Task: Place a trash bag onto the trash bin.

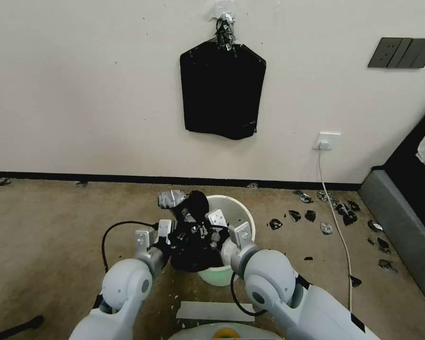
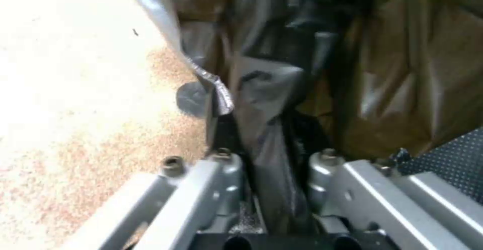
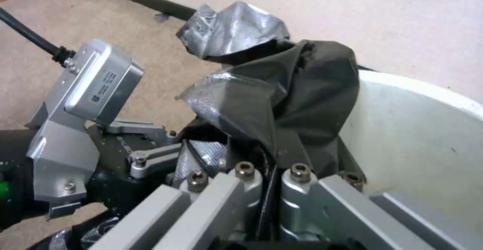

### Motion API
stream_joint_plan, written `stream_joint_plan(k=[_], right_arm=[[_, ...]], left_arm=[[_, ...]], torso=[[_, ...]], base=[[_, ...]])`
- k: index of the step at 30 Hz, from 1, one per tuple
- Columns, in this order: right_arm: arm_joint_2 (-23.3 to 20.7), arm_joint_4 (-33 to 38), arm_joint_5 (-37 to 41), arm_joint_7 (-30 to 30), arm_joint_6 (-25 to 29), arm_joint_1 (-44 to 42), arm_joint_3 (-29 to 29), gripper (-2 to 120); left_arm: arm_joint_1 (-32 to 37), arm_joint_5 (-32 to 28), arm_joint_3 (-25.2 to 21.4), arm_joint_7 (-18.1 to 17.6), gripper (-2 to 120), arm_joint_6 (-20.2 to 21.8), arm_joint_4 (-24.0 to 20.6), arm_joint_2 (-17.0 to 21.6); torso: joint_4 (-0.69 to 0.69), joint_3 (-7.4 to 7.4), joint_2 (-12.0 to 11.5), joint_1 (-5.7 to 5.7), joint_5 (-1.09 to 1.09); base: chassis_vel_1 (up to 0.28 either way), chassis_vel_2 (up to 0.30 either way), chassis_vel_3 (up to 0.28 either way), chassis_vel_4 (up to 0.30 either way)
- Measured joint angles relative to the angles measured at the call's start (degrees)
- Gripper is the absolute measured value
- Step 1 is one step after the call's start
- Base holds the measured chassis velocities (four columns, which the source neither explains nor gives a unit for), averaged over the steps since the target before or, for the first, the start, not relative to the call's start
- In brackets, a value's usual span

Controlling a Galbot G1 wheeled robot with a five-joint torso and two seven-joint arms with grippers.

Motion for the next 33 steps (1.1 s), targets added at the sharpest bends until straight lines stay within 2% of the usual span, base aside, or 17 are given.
stream_joint_plan(k=[1,3,5,16,28,33], right_arm=[[0.0,0.0,0.0,0.0,0.0,0.0,0.0,0],[0.0,0.0,0.0,0.0,0.0,0.1,-0.1,0],[0.0,0.0,0.0,0.0,0.0,0.2,-0.2,0],[0.2,-0.3,-0.3,0.1,1.0,1.3,0.0,0],[-0.3,-2.3,0.9,1.1,1.8,4.3,3.1,0],[-1.0,-3.1,1.7,1.1,2.0,5.3,5.0,0]], left_arm=[[0.0,0.0,0.0,0.0,15,0.0,0.0,0.0],[0.4,-0.1,0.0,0.0,6,0.0,-0.5,0.0],[0.6,-0.1,-0.1,0.0,4,-0.1,-0.7,0.0],[2.0,0.8,-0.9,-1.0,4,-2.4,-1.5,0.1],[4.6,2.5,-1.4,-0.2,4,-7.5,-3.5,-0.1],[6.2,3.8,-2.1,1.3,4,-10.8,-4.0,-0.5]], torso=[[0.0,0.0,0.0,0.0,0.0],[-0.01,0.0,0.0,0.0,-0.02],[-0.01,0.0,0.0,0.0,-0.02],[-0.01,0.01,0.0,0.0,-0.01],[0.0,0.01,0.0,0.0,0.01],[0.0,0.01,0.0,0.0,0.02]], base=[[0.0,0.0,0.0,0.0],[0.0,0.0,0.0,0.0],[0.0,0.0,0.0,0.0],[0.0,0.0,0.0,0.0],[0.0,0.0,0.0,0.0],[0.0,0.0,0.0,0.0]])
